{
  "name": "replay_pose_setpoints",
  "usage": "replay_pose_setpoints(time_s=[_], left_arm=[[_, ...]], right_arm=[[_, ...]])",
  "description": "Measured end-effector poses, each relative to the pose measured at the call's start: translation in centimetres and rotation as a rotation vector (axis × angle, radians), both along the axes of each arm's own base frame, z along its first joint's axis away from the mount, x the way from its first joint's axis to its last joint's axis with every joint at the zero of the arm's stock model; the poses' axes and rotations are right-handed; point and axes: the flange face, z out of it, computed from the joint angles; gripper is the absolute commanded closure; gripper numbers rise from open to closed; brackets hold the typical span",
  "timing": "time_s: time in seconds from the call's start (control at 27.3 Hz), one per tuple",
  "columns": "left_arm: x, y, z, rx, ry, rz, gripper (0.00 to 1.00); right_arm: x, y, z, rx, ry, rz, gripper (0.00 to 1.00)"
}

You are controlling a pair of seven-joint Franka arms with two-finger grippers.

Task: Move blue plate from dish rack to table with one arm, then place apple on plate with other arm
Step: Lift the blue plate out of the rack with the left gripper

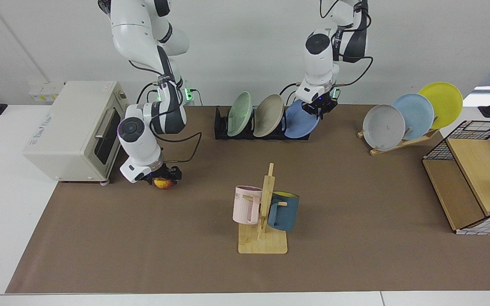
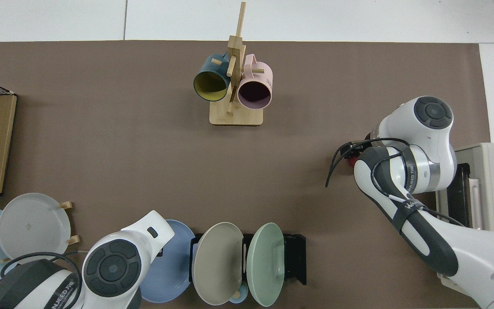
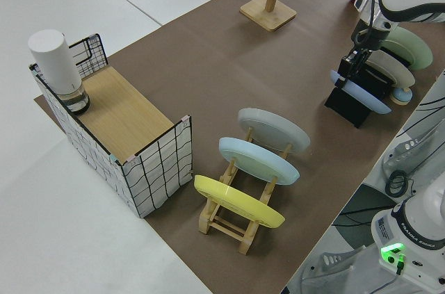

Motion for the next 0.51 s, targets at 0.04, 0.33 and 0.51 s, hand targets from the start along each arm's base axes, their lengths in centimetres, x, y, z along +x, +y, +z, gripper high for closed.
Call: replay_pose_setpoints(time_s=[0.04,0.33,0.51], left_arm=[[0.1,-0.1,0.5,0.001,-0.001,0.000,1.00],[0.2,-2.4,5.1,0.110,-0.063,-0.019,1.00],[-0.7,-5.1,6.6,0.227,-0.151,-0.062,1.00]], right_arm=[[0.0,0.0,-0.2,0.001,-0.008,0.000,0.00],[-0.2,-0.1,-1.3,0.002,-0.043,-0.001,0.00],[-0.2,-0.1,-1.3,0.002,-0.043,-0.001,0.00]])
